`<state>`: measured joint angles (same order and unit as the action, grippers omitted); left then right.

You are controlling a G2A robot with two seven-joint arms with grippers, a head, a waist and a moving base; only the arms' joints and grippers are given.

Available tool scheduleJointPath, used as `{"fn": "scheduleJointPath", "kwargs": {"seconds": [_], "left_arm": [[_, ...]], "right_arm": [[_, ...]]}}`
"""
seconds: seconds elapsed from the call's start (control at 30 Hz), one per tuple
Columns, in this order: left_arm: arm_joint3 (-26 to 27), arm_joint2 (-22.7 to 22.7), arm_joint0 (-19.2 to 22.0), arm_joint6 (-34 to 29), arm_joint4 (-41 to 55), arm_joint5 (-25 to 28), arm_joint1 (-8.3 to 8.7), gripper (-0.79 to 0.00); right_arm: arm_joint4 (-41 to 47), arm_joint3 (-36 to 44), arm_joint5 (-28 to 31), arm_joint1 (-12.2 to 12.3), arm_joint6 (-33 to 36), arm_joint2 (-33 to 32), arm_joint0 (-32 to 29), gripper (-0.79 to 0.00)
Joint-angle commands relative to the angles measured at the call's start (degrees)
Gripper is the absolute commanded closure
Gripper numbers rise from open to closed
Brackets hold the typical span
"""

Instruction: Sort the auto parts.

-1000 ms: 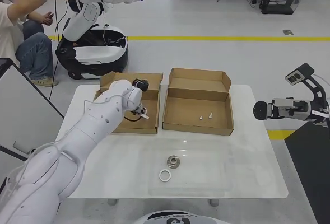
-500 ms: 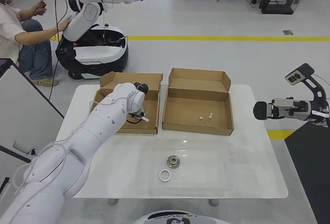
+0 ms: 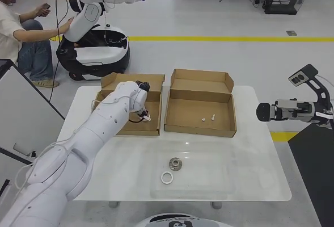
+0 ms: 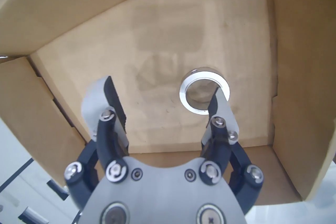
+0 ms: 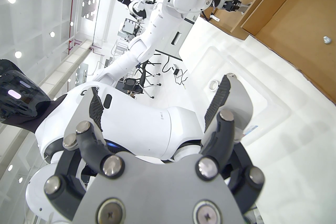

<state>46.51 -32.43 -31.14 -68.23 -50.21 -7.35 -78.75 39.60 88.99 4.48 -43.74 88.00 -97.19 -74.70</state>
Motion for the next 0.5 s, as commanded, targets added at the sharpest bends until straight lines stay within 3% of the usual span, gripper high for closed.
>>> {"fn": "scheduleJointPath", "kwargs": {"seconds": [0.0,0.23,0.47], "left_arm": [[0.7,-0.5,0.1,-0.3,-1.1,-0.4,0.28,-0.785],[6.6,-3.3,-0.5,-2.4,-4.5,-1.1,1.89,-0.785],[18.4,-8.8,-3.6,-3.9,-6.7,-3.1,4.34,-0.785]], "right_arm": [[0.0,0.0,0.0,0.0,0.0,0.0,0.0,-0.785],[0.0,0.0,0.0,0.0,0.0,0.0,0.0,-0.785],[0.0,0.0,0.0,0.0,0.0,0.0,0.0,-0.785]]}}
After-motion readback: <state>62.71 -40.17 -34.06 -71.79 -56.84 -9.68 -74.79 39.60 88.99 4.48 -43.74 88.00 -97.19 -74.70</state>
